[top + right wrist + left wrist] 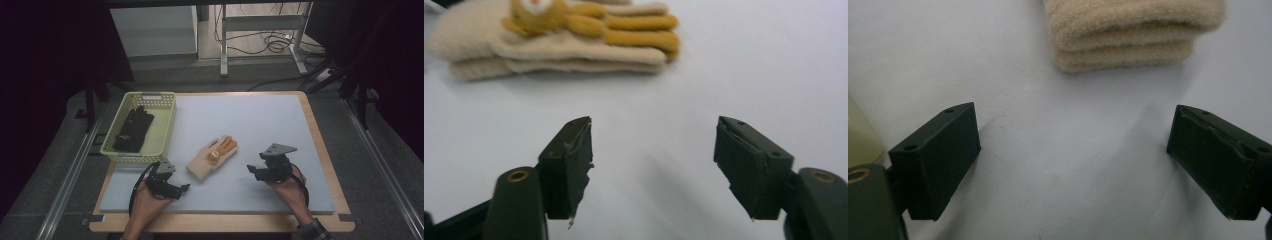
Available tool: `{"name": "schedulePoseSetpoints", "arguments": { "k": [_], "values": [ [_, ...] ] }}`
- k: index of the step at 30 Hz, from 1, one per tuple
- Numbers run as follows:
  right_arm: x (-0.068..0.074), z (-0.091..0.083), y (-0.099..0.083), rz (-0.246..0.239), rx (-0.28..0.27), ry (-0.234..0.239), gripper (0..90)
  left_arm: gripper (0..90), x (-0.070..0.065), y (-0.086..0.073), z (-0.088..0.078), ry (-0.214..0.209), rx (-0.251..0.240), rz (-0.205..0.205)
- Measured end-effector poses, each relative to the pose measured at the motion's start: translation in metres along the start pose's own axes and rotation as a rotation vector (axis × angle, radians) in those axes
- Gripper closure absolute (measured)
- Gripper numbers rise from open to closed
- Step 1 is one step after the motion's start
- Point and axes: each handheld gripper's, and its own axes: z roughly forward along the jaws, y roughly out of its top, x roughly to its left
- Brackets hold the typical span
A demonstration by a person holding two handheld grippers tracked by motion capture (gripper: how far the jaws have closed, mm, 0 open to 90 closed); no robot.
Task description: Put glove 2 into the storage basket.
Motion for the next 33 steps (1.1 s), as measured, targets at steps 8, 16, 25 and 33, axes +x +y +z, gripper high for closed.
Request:
{"name": "schedulePoseSetpoints", "arguments": {
  "k": [8,16,25,33],
  "values": [
    [-0.021,-0.009,-0.021,0.043,0.017,-0.048,21.0,7.0,0.000,0.000,0.000,0.000,0.000,0.000],
    [-0.033,-0.007,-0.043,0.068,0.061,-0.091,11.7,6.6,0.000,0.000,0.000,-0.002,0.001,0.001],
    [-0.035,-0.004,-0.048,0.067,0.082,-0.099,8.8,3.3,0.000,0.001,0.001,-0.021,0.008,0.006],
    [-0.035,-0.004,-0.048,0.069,0.078,-0.101,8.8,5.3,-0.003,0.004,0.001,0.013,0.019,-0.011]
  ]
}}
